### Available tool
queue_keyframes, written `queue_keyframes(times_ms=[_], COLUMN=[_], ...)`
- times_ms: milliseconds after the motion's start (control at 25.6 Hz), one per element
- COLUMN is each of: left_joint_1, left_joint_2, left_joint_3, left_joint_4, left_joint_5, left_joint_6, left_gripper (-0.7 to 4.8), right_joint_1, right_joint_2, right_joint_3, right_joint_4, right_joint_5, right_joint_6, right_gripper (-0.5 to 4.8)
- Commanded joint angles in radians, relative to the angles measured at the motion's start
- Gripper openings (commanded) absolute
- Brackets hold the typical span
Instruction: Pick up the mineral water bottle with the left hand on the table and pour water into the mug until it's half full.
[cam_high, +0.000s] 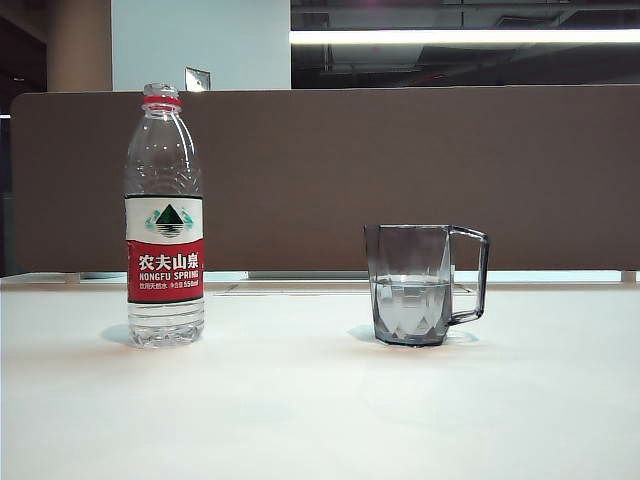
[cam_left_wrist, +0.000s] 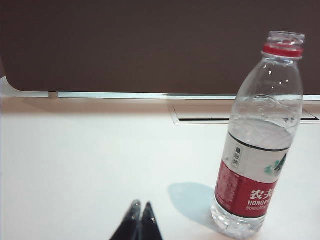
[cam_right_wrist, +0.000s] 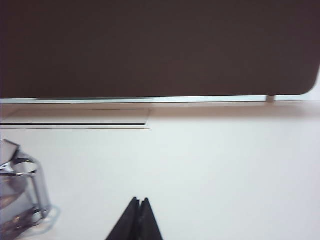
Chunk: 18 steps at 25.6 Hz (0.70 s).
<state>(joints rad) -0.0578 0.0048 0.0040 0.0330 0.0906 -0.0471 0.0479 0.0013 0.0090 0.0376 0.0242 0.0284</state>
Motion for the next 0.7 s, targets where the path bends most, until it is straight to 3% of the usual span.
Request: queue_keyframes(times_ms=[39, 704], left_joint_1=[0.001, 0.001], left_joint_2=[0.0, 0.0], left_joint_3=[0.005, 0.005], left_joint_4=[0.013, 0.013], left_joint_5=[0.003, 0.003], left_joint_6=[-0.006, -0.006], left_gripper=[-0.05, -0.05], right_joint_1=[0.001, -0.03], right_joint_2=[-0.002, -0.002], right_joint_3=[0.001, 0.001], right_joint_4=[0.017, 0.012], right_joint_5=[0.05, 0.045], right_joint_6=[-0.003, -0.003], right_gripper=[-0.01, -0.01])
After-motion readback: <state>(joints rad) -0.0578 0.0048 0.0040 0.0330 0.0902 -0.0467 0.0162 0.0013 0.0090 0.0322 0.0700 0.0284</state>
